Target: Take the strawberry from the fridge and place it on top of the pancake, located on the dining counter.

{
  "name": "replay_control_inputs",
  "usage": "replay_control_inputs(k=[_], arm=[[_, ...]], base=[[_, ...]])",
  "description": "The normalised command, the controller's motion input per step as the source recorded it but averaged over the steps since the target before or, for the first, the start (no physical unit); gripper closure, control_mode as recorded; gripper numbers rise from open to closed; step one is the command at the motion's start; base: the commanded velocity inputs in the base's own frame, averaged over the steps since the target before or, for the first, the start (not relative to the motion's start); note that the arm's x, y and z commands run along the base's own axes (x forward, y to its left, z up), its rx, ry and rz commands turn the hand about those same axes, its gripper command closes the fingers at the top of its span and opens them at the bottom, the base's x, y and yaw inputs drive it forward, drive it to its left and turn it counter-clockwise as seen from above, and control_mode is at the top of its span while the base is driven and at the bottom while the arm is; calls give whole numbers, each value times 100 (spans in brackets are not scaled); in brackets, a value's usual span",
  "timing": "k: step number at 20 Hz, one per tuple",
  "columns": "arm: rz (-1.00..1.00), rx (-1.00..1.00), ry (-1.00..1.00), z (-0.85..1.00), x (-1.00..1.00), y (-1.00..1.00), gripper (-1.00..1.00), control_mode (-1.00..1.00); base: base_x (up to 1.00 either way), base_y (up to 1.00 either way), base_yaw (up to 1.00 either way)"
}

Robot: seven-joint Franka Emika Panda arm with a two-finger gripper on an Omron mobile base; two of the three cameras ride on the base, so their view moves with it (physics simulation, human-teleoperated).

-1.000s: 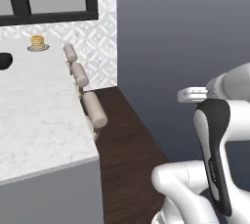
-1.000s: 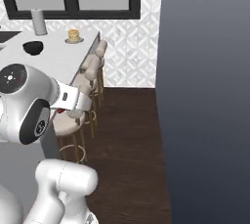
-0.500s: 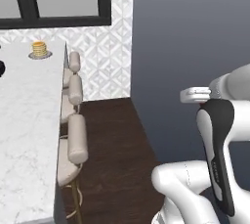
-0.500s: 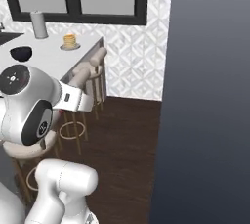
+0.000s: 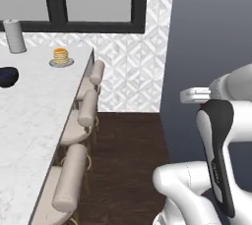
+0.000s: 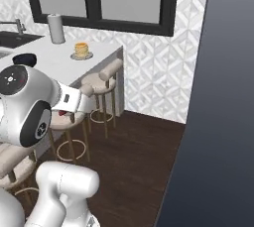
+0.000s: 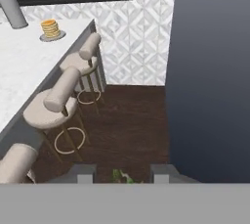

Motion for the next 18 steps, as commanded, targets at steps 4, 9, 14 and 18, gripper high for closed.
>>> replay_control_inputs(k=[4,9,14,18], arm=[[0,0,0,0,0,0,100,100],[0,0,0,0,0,0,100,100],[0,0,0,0,0,0,100,100],[0,0,0,0,0,0,100,100]], base=[[100,-86,39],[100,-82,40],[100,-67,40],[100,-61,43]])
